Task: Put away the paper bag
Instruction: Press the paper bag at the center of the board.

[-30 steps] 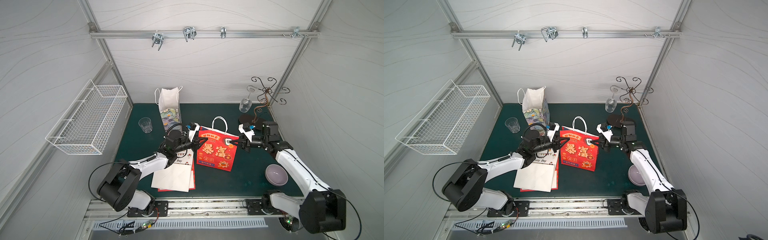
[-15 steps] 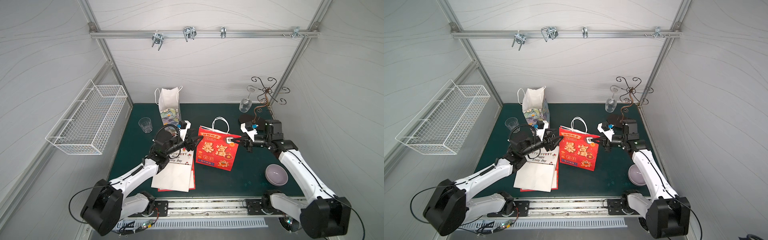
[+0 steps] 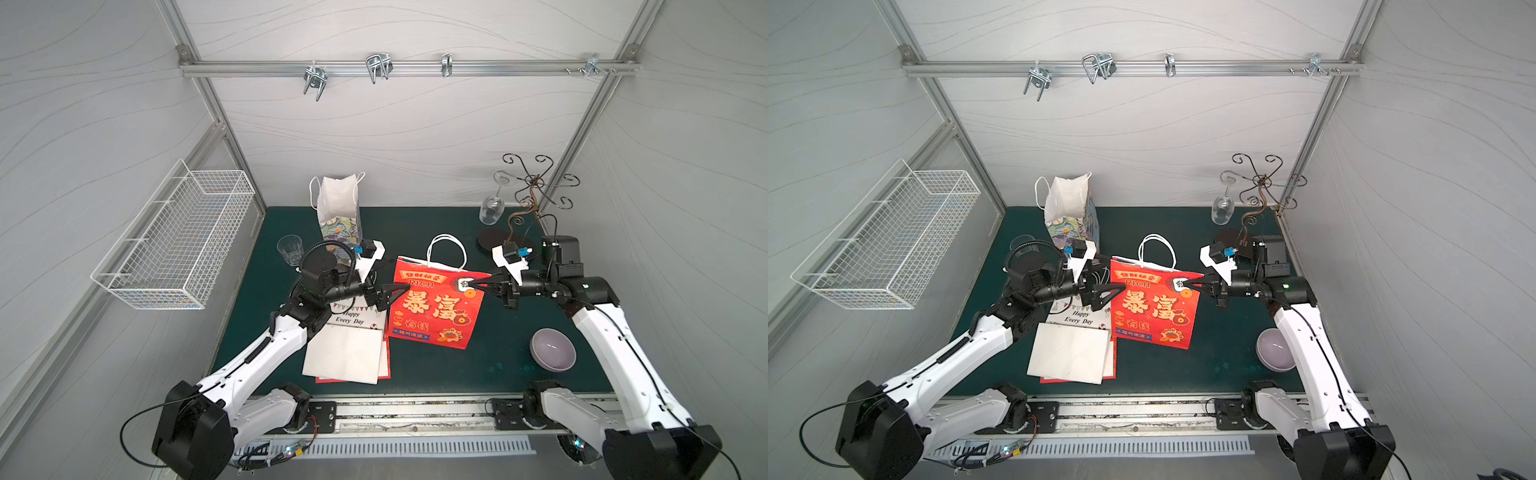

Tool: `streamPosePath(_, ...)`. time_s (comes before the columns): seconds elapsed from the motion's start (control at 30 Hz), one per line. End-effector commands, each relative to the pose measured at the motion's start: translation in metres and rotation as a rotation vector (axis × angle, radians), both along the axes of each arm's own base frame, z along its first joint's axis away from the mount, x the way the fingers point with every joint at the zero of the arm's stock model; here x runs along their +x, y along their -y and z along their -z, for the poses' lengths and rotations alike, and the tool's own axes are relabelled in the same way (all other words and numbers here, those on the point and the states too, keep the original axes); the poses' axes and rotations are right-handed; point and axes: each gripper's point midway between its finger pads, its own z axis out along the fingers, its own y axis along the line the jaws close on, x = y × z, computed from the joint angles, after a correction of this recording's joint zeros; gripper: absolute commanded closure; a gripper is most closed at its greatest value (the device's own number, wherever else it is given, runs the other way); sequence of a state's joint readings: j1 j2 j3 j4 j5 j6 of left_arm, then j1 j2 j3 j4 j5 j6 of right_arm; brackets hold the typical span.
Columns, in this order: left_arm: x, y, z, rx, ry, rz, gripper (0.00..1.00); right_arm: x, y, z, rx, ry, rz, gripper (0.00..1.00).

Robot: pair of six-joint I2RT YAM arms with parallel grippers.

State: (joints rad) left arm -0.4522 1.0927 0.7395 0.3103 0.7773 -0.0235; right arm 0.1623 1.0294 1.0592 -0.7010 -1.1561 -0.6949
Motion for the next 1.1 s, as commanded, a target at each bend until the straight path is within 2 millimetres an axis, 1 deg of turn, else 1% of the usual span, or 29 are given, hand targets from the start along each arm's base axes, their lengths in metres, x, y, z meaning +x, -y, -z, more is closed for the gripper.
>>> streamPosePath(0.0, 0.002, 0.0, -0.02, -0.011, 0.071, 0.022, 0.0, -0.011, 0.0, -0.003, 0.006, -0.016, -0.025, 1.0)
streamPosePath(0.13, 0.004, -0.001, -0.021, -0.002, 0.056, 0.044, 0.0, -0.016, 0.0, -0.002, 0.006, -0.031, -0.029, 1.0)
streamPosePath(0.27, -0.001, -0.001, -0.019, 0.017, 0.021, 0.095, 0.0, -0.021, 0.001, -0.005, 0.008, -0.039, -0.038, 1.0)
streamPosePath(0.4, -0.01, 0.006, -0.032, -0.035, -0.025, 0.187, 0.0, -0.028, -0.001, -0.013, 0.046, -0.065, -0.077, 1.0)
streamPosePath(0.5, -0.008, 0.011, -0.04, -0.068, -0.036, 0.219, 0.0, -0.03, -0.003, -0.017, 0.073, -0.088, -0.108, 1.0)
streamPosePath(0.57, -0.007, 0.014, -0.042, -0.073, -0.048, 0.251, 0.01, -0.029, -0.005, -0.016, 0.073, -0.102, -0.117, 1.0)
streamPosePath(0.6, -0.007, 0.015, -0.043, -0.075, -0.055, 0.271, 0.03, -0.028, -0.005, -0.016, 0.07, -0.103, -0.118, 1.0)
streamPosePath(0.63, -0.008, 0.017, -0.044, -0.076, -0.062, 0.29, 0.07, -0.027, -0.005, -0.016, 0.068, -0.101, -0.116, 1.0)
streamPosePath(0.7, -0.01, 0.018, -0.045, -0.081, -0.069, 0.316, 0.19, -0.024, -0.006, -0.016, 0.064, -0.096, -0.113, 1.0)
streamPosePath(0.77, -0.011, 0.019, -0.046, -0.084, -0.068, 0.328, 0.4, -0.021, -0.006, -0.015, 0.059, -0.092, -0.108, 1.0)
streamPosePath(0.83, -0.013, 0.018, -0.047, -0.086, -0.061, 0.334, 0.59, -0.02, -0.006, -0.014, 0.055, -0.087, -0.104, 1.0)
streamPosePath(0.9, -0.015, 0.018, -0.049, -0.089, -0.057, 0.345, 0.8, -0.017, -0.006, -0.012, 0.049, -0.08, -0.096, 1.0)
streamPosePath(0.93, -0.015, 0.018, -0.05, -0.09, -0.056, 0.348, 0.94, -0.015, -0.006, -0.012, 0.046, -0.075, -0.091, 1.0)
streamPosePath(0.97, -0.015, 0.018, -0.05, -0.092, -0.058, 0.345, 1.0, -0.013, -0.006, -0.01, 0.039, -0.069, -0.081, 1.0)
streamPosePath(1.03, -0.014, 0.018, -0.051, -0.1, -0.054, 0.335, 1.0, -0.007, -0.005, -0.008, 0.028, -0.063, -0.053, 1.0)
streamPosePath(1.07, -0.012, 0.018, -0.051, -0.106, -0.058, 0.319, 1.0, -0.004, -0.004, -0.008, 0.025, -0.062, -0.038, 0.93)
